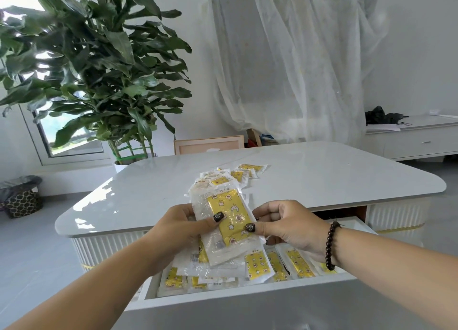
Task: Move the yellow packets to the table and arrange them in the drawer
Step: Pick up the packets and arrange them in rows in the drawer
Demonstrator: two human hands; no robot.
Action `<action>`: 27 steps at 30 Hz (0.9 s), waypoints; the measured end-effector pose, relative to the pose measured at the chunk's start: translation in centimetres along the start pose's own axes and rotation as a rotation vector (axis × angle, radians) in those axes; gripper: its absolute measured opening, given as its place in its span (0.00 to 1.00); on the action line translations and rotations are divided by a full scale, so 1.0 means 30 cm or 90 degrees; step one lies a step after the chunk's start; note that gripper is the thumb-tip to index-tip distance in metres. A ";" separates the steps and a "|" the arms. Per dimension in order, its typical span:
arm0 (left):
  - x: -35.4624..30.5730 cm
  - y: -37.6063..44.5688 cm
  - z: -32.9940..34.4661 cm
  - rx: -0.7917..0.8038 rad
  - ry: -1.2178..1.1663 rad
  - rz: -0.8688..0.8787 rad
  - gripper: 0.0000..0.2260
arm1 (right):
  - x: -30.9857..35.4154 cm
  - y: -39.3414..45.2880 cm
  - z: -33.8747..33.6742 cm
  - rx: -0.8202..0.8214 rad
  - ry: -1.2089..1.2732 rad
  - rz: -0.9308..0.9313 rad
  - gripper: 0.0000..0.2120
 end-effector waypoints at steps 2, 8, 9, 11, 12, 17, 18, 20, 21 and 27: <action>0.000 -0.004 0.011 0.020 -0.003 0.000 0.09 | -0.006 -0.001 -0.004 -0.003 0.033 0.007 0.13; -0.006 -0.005 0.026 0.008 0.008 0.011 0.07 | -0.054 0.005 0.012 -0.020 0.147 0.070 0.07; -0.006 -0.002 0.029 0.005 0.012 0.014 0.07 | -0.057 0.006 0.015 -0.022 0.141 0.072 0.09; -0.003 0.005 0.040 0.002 0.033 0.020 0.08 | -0.058 0.014 0.016 -0.028 0.099 0.063 0.13; -0.001 0.009 0.048 0.004 0.049 0.024 0.08 | -0.055 0.018 0.013 -0.035 0.071 0.051 0.14; 0.004 0.033 0.074 -0.016 0.121 0.051 0.05 | -0.024 0.037 -0.010 -0.077 -0.106 0.000 0.14; 0.005 0.039 0.074 -0.026 0.134 0.049 0.06 | -0.021 0.043 -0.018 -0.088 -0.124 -0.004 0.13; 0.011 0.051 0.076 -0.039 0.145 0.037 0.08 | -0.025 0.059 -0.038 -0.111 -0.144 -0.006 0.13; 0.014 0.056 0.075 -0.042 0.143 0.031 0.08 | -0.032 0.068 -0.052 -0.126 -0.149 0.000 0.13; 0.048 0.110 -0.005 -0.116 0.186 -0.006 0.18 | -0.137 0.114 -0.196 -0.216 -0.114 0.105 0.15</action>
Point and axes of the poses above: each hand's wrist, its own y-axis towards the middle knuckle, its own z-axis out of the palm, x = y × z, the point moved 10 cm from there along y, towards the middle knuckle
